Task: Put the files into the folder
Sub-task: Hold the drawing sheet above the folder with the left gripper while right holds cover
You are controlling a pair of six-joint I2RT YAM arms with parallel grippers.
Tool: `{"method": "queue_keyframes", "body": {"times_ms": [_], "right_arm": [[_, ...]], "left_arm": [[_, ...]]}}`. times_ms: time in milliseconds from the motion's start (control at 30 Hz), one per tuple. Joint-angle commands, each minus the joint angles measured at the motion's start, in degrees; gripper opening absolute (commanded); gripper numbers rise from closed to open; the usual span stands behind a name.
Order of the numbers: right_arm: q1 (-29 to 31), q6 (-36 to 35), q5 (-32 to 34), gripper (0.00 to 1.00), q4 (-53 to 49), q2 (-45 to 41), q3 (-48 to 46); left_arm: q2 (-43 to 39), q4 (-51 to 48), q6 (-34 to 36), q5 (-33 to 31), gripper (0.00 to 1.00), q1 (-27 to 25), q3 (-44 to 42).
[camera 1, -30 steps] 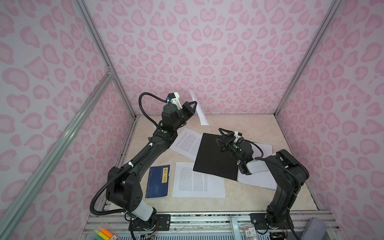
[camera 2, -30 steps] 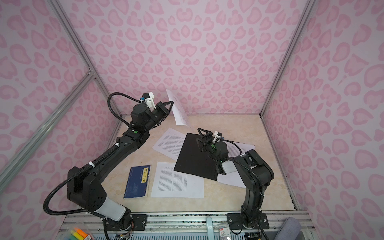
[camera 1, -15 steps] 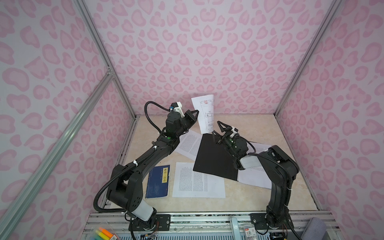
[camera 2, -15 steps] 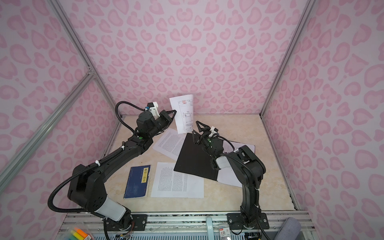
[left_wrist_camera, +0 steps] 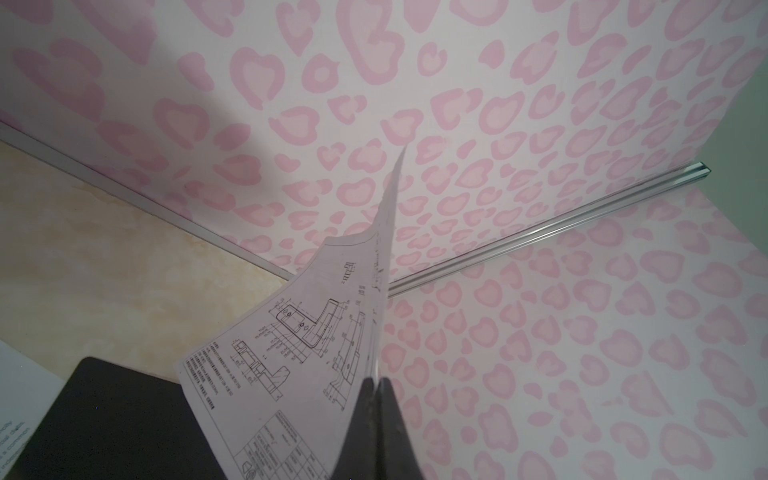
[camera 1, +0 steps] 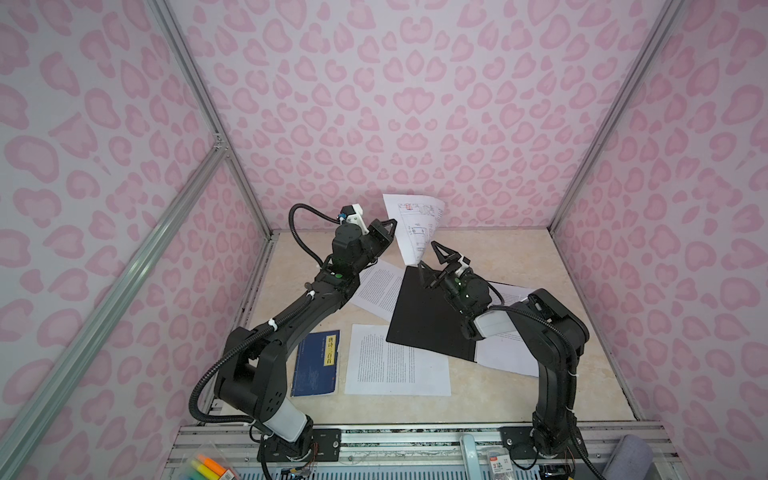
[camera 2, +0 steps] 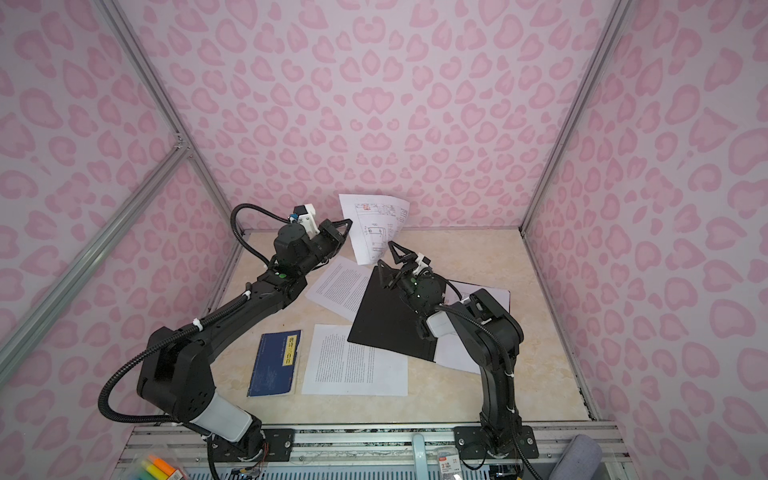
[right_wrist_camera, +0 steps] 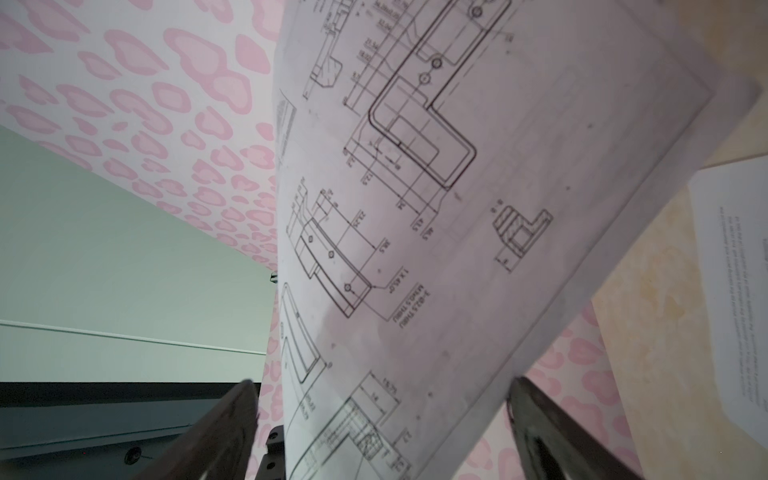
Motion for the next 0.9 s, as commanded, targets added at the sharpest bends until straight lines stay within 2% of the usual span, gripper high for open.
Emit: {"method": "queue_keyframes", "body": {"times_ms": [0,633,800,867], "right_arm": [[1.2,-1.2,-0.6,0.98,1.9,1.4,0.7],[1.7,-1.2,0.4,0.98,2.0,5.4,3.5],[1.0,-0.9,0.5,0.98,2.0,5.6,4.1],[0.5,-0.8,0.6,0.94,2.0,5.7,4.2]], "left_arm": [[1.3,2.7,-1.1,0.7,0.04,0.0,2.1],[9.2,2.7,-5.9,3.6,0.04,0.3,12.5],[8.9,3.1,-6.3,3.7,0.04,0.4,11.3],[8.2,3.1,-6.3,3.8,0.04,0.5,10.4]]}}
